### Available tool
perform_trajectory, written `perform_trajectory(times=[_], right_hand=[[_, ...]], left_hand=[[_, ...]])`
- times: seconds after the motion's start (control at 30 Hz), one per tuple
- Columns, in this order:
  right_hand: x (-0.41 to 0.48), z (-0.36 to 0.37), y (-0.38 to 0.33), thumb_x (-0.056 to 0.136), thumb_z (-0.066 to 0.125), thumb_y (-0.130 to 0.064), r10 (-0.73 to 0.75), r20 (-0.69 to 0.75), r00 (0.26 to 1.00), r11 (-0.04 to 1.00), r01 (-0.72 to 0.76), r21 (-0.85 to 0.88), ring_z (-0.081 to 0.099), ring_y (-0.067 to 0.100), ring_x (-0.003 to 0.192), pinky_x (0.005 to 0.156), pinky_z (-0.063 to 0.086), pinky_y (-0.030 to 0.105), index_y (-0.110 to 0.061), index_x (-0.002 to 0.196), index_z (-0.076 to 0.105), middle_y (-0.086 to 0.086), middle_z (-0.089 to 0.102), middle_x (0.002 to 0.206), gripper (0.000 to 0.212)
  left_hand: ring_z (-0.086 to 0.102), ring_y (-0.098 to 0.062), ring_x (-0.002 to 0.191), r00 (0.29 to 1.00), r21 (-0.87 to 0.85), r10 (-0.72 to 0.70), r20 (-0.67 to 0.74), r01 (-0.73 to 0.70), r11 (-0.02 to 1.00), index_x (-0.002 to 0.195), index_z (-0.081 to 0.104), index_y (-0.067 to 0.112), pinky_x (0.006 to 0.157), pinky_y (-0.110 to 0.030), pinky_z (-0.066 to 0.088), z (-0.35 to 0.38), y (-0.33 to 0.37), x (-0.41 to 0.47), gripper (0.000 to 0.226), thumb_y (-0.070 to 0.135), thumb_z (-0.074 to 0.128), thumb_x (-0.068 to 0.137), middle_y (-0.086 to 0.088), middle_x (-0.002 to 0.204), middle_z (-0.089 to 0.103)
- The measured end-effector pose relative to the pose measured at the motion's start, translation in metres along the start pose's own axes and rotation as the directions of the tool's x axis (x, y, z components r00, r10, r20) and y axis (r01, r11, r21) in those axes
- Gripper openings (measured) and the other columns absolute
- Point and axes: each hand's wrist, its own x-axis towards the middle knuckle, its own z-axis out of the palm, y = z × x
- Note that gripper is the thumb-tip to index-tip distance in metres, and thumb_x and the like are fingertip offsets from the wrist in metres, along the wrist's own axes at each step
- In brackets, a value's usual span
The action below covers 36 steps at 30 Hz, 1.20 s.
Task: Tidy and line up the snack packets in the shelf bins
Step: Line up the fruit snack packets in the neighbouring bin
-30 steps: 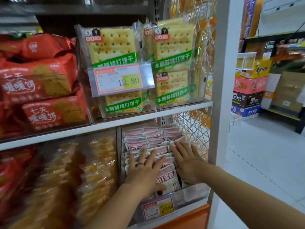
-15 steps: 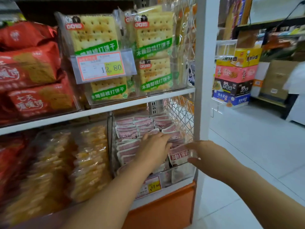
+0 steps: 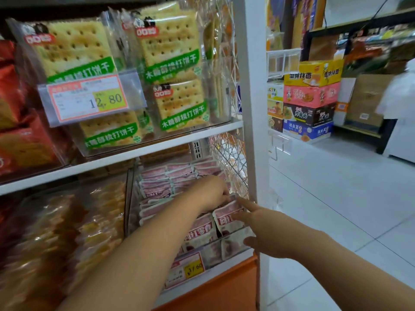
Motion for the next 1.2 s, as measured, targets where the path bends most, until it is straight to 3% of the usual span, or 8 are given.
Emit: perform_trajectory(times=[0.2,0.43,0.57,0.67,0.83,0.93,1.03,1.2], right_hand=[[0.002,0.003,0.003,0.091,0.056,-0.025,-0.012,0.002,1.0,0.999,0.012,0.031,0.053,0.024,0.12,0.098,0.046,0.035,-0.029,0.144,0.032,-0.011,-0.008,0.158,0.058],[0.001,0.003,0.002,0.092,0.056,-0.03,-0.012,0.0,1.0,0.998,0.012,0.055,0.051,0.024,0.122,0.101,0.045,0.034,-0.028,0.144,0.034,-0.011,0.0,0.157,0.057],[0.001,0.002,0.0,0.092,0.057,-0.031,-0.007,0.02,1.0,0.999,0.006,0.053,0.054,0.023,0.119,0.099,0.045,0.033,-0.027,0.144,0.031,-0.01,-0.006,0.157,0.059],[0.002,0.002,-0.002,0.092,0.056,-0.031,-0.008,0.019,1.0,0.999,0.007,0.035,0.057,0.024,0.112,0.095,0.049,0.033,-0.026,0.144,0.033,-0.009,-0.003,0.157,0.057],[0.003,0.002,0.001,0.091,0.056,-0.031,-0.023,-0.031,0.999,0.998,0.025,0.056,0.054,0.022,0.117,0.096,0.048,0.031,-0.029,0.143,0.034,-0.011,0.007,0.155,0.056],[0.005,0.001,0.0,0.091,0.054,-0.031,-0.014,-0.091,0.996,0.998,0.018,0.054,0.054,0.02,0.115,0.094,0.05,0.031,-0.03,0.141,0.036,-0.009,0.018,0.151,0.053],[0.008,-0.001,-0.002,0.091,0.054,-0.033,0.003,-0.189,0.982,0.998,0.008,0.059,0.055,0.02,0.113,0.091,0.051,0.034,-0.029,0.141,0.036,-0.005,0.029,0.146,0.053],[0.009,0.001,-0.005,0.092,0.053,-0.032,-0.028,-0.241,0.97,0.998,0.039,0.039,0.056,0.019,0.113,0.087,0.052,0.032,-0.03,0.143,0.032,-0.01,0.024,0.15,0.055]], left_hand=[[0.038,-0.016,0.05,0.997,-0.102,-0.066,-0.036,0.062,0.993,0.058,0.05,0.014,0.048,-0.029,0.025,0.005,0.0,0.008,0.041,0.028,0.055,0.095,-0.001,0.054,0.039],[0.05,-0.013,0.06,0.927,-0.527,-0.261,-0.271,0.084,0.846,0.079,0.07,0.008,0.051,-0.022,0.032,0.021,-0.001,0.006,0.027,0.033,0.064,0.089,-0.007,0.076,0.065],[0.054,-0.003,0.09,0.921,-0.743,-0.31,-0.237,0.034,0.669,0.079,0.065,0.016,0.075,-0.022,0.037,0.034,0.002,0.009,0.014,0.024,0.062,0.091,-0.001,0.11,0.068],[0.05,-0.005,0.102,0.954,-0.761,-0.253,-0.162,0.042,0.648,0.089,0.062,0.016,0.082,-0.021,0.034,0.036,0.004,0.007,0.006,0.019,0.059,0.093,0.004,0.113,0.061],[0.062,-0.008,0.09,0.97,-0.805,-0.219,-0.105,0.046,0.591,0.115,0.058,0.011,0.076,-0.022,0.05,0.012,-0.011,0.003,0.02,0.019,0.05,0.098,0.001,0.106,0.066],[0.065,-0.014,0.09,0.976,-0.661,-0.184,-0.117,0.062,0.748,0.105,0.067,0.011,0.089,-0.035,0.052,-0.001,-0.02,0.004,0.016,0.018,0.058,0.094,-0.005,0.104,0.069],[0.058,-0.011,0.1,0.995,-0.383,-0.084,-0.051,0.058,0.922,0.105,0.073,0.013,0.085,-0.024,0.043,-0.003,-0.014,0.006,0.02,0.023,0.063,0.09,0.0,0.11,0.069],[0.062,-0.018,0.087,0.998,-0.145,-0.056,-0.009,0.054,0.988,0.103,0.075,0.015,0.067,-0.025,0.043,-0.002,-0.004,0.014,0.02,0.021,0.06,0.091,-0.004,0.099,0.071]])
